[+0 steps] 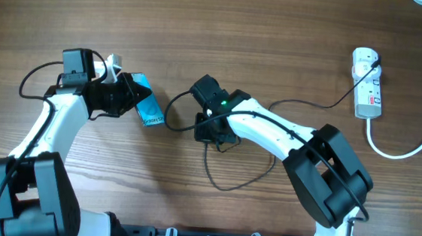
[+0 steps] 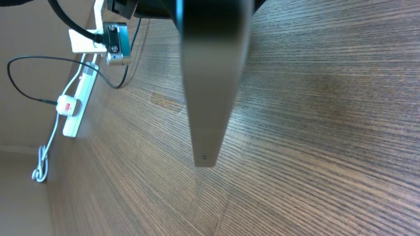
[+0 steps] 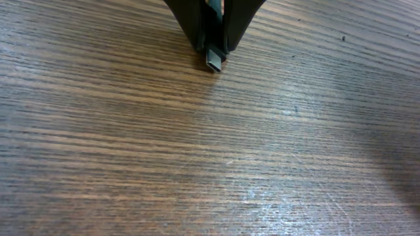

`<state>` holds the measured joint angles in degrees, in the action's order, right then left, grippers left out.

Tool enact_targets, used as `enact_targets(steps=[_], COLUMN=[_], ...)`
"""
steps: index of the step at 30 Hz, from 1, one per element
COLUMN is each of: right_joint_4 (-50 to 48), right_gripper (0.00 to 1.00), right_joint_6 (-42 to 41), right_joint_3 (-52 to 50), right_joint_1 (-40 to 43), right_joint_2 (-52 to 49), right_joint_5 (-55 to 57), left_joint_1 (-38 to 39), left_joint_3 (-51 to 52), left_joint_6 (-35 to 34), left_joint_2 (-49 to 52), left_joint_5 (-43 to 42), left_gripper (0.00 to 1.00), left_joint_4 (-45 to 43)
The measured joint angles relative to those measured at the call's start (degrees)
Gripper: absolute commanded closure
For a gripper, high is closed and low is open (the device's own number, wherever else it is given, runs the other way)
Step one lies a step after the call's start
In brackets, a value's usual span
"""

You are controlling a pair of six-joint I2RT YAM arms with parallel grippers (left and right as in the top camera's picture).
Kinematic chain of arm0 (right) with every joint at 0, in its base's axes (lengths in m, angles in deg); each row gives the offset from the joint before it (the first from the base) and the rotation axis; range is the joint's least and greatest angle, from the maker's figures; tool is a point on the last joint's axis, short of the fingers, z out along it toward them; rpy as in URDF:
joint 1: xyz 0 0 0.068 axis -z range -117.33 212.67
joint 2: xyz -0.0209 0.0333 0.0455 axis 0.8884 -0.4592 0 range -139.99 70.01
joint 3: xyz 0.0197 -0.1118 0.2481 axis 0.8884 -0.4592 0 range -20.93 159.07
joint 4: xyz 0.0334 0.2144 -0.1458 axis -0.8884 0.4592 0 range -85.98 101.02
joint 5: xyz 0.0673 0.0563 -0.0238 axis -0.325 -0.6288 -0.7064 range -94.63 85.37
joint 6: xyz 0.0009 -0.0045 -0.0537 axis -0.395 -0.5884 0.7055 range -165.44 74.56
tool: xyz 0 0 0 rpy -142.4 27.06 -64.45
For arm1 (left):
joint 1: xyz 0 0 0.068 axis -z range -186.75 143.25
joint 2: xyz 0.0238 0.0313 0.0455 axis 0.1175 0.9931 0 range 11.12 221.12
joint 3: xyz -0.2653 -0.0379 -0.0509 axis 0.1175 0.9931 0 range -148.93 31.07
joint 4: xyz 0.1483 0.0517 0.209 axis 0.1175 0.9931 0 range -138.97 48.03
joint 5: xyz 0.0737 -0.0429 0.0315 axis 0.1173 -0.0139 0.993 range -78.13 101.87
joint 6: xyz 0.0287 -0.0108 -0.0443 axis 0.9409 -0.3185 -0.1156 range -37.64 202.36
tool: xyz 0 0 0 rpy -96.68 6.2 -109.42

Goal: Plug charger to phone and switch on socket
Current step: 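Position the right gripper over the USB-C plug and grasp it, then lift the USB-C plug with the right gripper toward the phone's bottom port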

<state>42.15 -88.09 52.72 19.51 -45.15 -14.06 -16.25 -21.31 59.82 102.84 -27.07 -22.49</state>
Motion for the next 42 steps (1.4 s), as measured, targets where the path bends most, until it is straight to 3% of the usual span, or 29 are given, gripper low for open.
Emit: enact_targets(steps=[12,14,15,21,26,31,36,42], right_joint_4=[-0.52,-0.52,-0.66,-0.92,-0.70,9.07,9.40,9.92], right_gripper=[0.96,0.87,0.72,0.69,0.51,0.59,0.57,0.68], right_joint_6=[0.02,0.26,1.16,1.77,1.99,1.99,1.97,0.48], right_joint_3=[0.00,0.00,0.00,0.44,0.63,2.64,2.93,2.99], right_joint_1=[0.00,0.17,0.70,1.38,1.38,1.60,0.13,-3.41], right_joint_2=[-0.13,-0.13,-0.22,-0.24,-0.24,-0.79,-1.01,-1.11], right_joint_5=[-0.24,-0.66,-1.49,-1.68,-1.53,0.11,0.46,1.36], left_joint_1=[0.17,0.42,0.50,0.55,0.55,0.55,0.55,0.55], left_joint_3=[0.00,0.00,0.00,0.00,0.00,0.00,0.00,0.00], left_joint_6=[1.53,1.55,1.70,1.73,1.73,1.73,1.73,1.73], left_joint_2=[0.00,0.00,0.00,0.00,0.00,0.00,0.00,0.00], left_joint_5=[0.02,0.00,0.02,0.00,-0.07,-0.20,-0.20,-0.22], left_gripper=[0.96,0.96,0.96,0.96,0.96,0.96,0.96,0.96], left_joint_4=[-1.14,-1.42,-1.51,-1.64,-1.66,-1.68,-1.68,-1.68])
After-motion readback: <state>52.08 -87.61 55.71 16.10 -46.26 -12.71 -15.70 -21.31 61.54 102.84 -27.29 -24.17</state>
